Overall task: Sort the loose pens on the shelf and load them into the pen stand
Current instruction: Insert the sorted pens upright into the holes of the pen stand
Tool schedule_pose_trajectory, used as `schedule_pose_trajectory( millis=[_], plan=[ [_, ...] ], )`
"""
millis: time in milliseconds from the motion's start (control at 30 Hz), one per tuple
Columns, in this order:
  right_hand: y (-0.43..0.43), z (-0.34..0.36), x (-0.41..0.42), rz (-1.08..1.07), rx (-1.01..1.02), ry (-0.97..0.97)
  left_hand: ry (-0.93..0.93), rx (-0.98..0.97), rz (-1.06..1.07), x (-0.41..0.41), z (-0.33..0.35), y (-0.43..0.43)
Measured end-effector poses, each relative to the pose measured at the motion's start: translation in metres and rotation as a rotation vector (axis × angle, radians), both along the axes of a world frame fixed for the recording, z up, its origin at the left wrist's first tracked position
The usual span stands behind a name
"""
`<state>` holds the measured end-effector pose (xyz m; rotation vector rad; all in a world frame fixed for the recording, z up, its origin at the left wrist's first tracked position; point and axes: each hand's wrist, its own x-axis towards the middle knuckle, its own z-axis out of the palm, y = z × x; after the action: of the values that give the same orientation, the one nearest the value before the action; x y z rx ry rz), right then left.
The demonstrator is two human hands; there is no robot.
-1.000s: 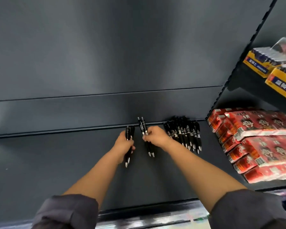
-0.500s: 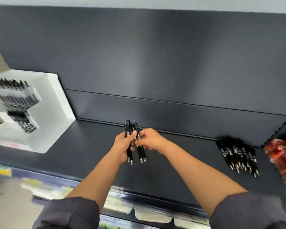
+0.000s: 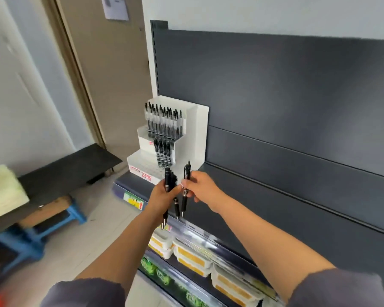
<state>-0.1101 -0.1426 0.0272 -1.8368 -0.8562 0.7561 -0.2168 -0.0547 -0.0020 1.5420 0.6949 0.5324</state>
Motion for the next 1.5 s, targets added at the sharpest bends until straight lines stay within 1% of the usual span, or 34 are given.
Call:
schedule_pose_trajectory(
  millis=[200, 300, 367, 500, 633, 700, 767, 900, 967, 1033, 1167, 1300, 1400, 1500],
  plan=[
    [0.062, -0.002, -0.005, 0.022, 0.116, 0.131, -0.005, -0.001, 0.019, -0.01, -0.002, 0.049],
    [0.096, 0.003, 0.005, 0.022, 0.18, 0.167, 0.008, 0.048, 0.116, -0.008, 0.0, 0.078],
    [0.117, 0.009, 0.012, -0.012, 0.225, 0.171, 0.057, 0.109, 0.182, -0.002, 0.002, 0.097],
    [0.158, 0.022, 0.032, -0.026, 0.278, -0.012, 0.098, 0.159, 0.227, 0.018, 0.011, 0.136],
    [0.186, 0.032, 0.053, -0.046, 0.299, -0.131, 0.079, 0.207, 0.237, 0.034, 0.015, 0.169],
    [0.195, 0.035, 0.062, -0.081, 0.307, -0.249, 0.082, 0.26, 0.274, 0.04, 0.015, 0.18],
    [0.203, 0.036, 0.07, -0.105, 0.309, -0.389, 0.079, 0.261, 0.301, 0.045, 0.015, 0.194],
    [0.216, 0.034, 0.078, -0.086, 0.238, -0.686, -0.009, 0.171, 0.21, 0.058, 0.016, 0.219],
    [0.224, 0.028, 0.077, -0.056, 0.152, -0.755, -0.031, 0.15, 0.157, 0.064, 0.017, 0.231],
    [0.23, 0.023, 0.076, -0.048, 0.076, -0.76, -0.066, 0.125, 0.108, 0.069, 0.016, 0.241],
    [0.242, 0.022, 0.072, -0.162, -0.062, -0.82, -0.061, 0.106, -0.043, 0.076, 0.011, 0.263],
    [0.248, 0.018, 0.061, -0.203, -0.177, -0.842, -0.098, 0.079, -0.182, 0.077, 0.007, 0.279],
    [0.248, 0.008, 0.053, -0.325, -0.204, -0.844, -0.122, 0.057, -0.237, 0.075, 0.003, 0.285],
    [0.251, 0.001, 0.045, -0.385, -0.292, -0.921, -0.134, 0.048, -0.26, 0.074, -0.002, 0.291]
  ],
)
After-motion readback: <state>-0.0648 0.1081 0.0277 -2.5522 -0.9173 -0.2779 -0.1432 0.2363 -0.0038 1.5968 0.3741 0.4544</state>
